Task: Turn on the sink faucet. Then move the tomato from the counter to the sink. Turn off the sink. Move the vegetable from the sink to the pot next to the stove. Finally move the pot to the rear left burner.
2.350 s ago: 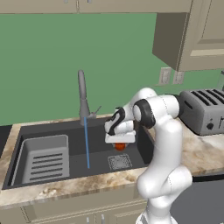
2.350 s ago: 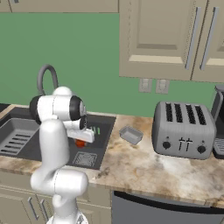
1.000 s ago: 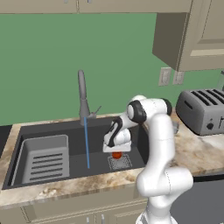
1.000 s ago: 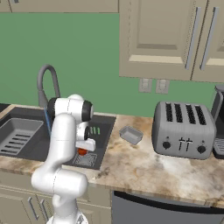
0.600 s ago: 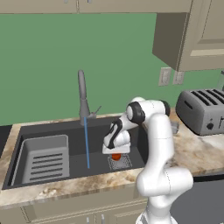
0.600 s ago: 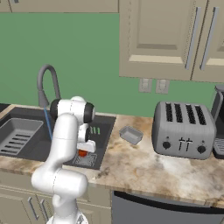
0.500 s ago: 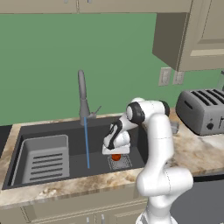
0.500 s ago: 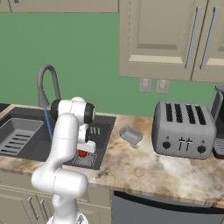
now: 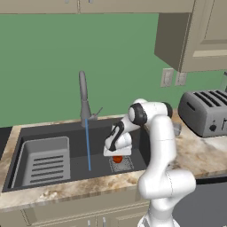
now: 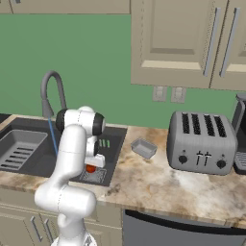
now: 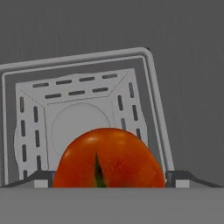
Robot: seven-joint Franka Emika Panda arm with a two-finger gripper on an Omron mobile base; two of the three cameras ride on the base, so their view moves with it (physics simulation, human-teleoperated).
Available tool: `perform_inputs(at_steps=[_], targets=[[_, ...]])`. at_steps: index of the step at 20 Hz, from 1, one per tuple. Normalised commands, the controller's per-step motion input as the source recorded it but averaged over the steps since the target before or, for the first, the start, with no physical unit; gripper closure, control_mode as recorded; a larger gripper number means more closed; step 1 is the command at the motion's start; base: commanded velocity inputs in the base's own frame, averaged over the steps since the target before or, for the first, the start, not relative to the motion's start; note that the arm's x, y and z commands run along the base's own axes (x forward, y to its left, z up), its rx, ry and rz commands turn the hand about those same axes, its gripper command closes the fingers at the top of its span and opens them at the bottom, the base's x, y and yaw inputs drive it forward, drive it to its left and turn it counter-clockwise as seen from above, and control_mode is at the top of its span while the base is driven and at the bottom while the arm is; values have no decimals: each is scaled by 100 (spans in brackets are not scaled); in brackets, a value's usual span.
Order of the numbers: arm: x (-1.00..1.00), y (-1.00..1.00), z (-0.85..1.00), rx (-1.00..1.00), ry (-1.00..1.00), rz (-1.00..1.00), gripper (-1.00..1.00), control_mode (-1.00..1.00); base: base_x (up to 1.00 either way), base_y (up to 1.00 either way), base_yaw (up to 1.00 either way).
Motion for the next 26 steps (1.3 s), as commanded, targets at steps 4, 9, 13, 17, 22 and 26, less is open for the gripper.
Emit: perform_inputs(at_steps=[4, 9, 13, 17, 22, 26], targets=[[-2, 0, 25, 0, 0, 0, -100, -100, 0, 0, 0], [-6, 0, 37, 0, 0, 0, -100, -100, 0, 0, 0], [-16, 0, 43, 0, -1, 0, -100, -100, 0, 0, 0], [-22, 0, 51, 0, -3, 0, -100, -100, 0, 0, 0], [-20, 0, 60, 0, -4, 0, -100, -100, 0, 0, 0], [-25, 0, 68, 0, -5, 0, -100, -100, 0, 0, 0]])
